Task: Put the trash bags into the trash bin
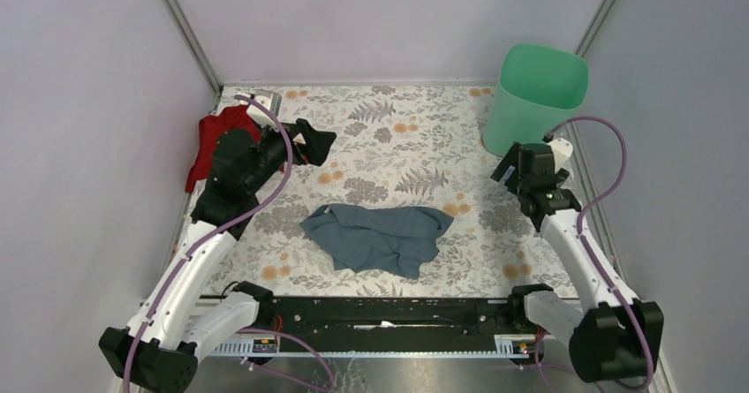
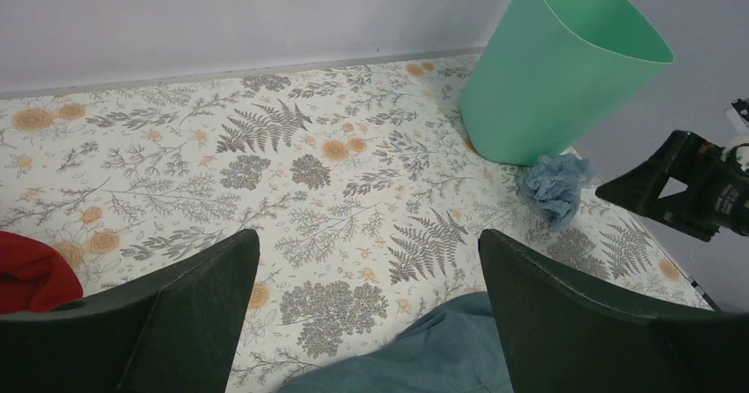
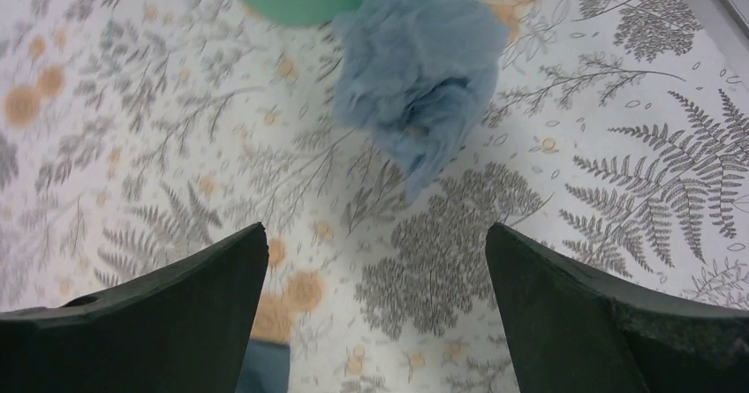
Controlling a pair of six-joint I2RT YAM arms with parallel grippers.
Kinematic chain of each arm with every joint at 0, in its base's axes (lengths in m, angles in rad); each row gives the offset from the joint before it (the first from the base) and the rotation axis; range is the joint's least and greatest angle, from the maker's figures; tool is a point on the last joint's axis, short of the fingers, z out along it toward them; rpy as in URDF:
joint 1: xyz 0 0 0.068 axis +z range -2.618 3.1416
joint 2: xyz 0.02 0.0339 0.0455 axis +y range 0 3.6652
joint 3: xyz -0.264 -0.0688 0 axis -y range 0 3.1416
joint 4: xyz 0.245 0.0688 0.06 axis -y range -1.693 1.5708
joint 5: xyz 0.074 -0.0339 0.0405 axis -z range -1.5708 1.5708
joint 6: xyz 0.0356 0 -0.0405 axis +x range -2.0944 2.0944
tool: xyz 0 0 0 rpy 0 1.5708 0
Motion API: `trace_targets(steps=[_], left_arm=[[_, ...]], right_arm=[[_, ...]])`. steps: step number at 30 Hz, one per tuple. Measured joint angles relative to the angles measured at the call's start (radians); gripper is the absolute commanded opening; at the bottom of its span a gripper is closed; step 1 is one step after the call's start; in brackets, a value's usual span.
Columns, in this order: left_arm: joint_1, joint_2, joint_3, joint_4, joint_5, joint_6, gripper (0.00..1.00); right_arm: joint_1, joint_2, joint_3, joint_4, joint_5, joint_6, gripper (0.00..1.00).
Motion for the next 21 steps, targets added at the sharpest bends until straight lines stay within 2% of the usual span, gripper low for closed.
trace_targets(steps=[4, 7, 15, 18, 21], left_arm=[[0.000, 0.000, 0.000, 0.000, 0.000, 0.000, 0.99], [0.000, 0.000, 0.000, 0.000, 0.000, 0.000, 0.99], [0.000, 0.000, 0.000, 0.000, 0.013, -0.011, 0.99], [0.000, 0.000, 0.000, 0.000, 0.023, -0.017, 0.99], [0.000, 0.000, 0.000, 0.000, 0.032, -0.020, 0.99]], right_arm=[[-0.111, 0.122, 0.003, 0.090, -0.026, 0.023, 1.00], [-0.147, 0.214, 0.002, 0.141, -0.031, 0.029, 0.99], [-0.224, 0.281, -0.045, 0.373, -0.039, 0.030, 0.94], [-0.230, 0.330, -0.050, 0.451, -0.038, 0.023, 0.84], [-0.237, 0.386, -0.050, 0.505, -0.042, 0.009, 0.62]])
